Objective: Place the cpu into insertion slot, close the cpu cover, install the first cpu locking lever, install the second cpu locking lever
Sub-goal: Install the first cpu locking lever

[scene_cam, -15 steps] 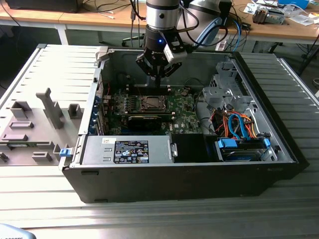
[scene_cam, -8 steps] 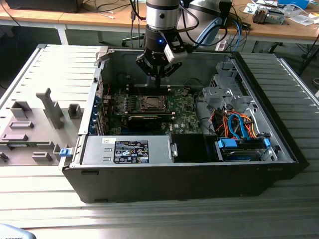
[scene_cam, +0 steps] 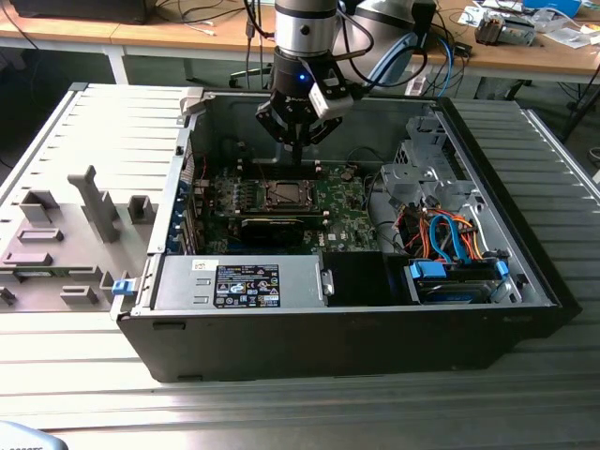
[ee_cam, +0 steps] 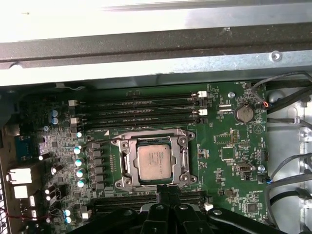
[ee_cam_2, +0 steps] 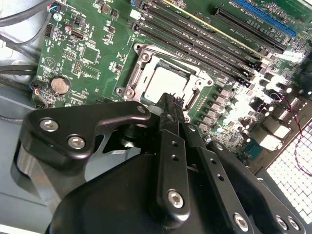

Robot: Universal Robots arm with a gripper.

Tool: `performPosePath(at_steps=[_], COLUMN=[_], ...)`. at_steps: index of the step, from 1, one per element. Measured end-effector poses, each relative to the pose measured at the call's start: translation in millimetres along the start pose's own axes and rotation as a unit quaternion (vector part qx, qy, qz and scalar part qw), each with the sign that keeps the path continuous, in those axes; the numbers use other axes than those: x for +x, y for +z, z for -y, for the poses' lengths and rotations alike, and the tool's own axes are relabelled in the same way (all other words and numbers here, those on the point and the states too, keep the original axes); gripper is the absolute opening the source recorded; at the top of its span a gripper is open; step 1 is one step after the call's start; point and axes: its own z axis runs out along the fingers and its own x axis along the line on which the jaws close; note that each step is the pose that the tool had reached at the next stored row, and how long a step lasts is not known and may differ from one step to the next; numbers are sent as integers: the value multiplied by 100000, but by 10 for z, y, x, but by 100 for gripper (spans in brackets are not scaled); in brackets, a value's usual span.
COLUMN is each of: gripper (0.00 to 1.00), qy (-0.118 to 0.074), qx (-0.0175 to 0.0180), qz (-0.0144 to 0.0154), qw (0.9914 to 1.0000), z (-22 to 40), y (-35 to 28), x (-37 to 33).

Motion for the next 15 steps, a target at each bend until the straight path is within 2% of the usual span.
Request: performPosePath(at_steps=[15], gripper=[11], qy=[-910], qx=[-16], qz=[72], qw=[99996], z=[0], y=[0], x=[0])
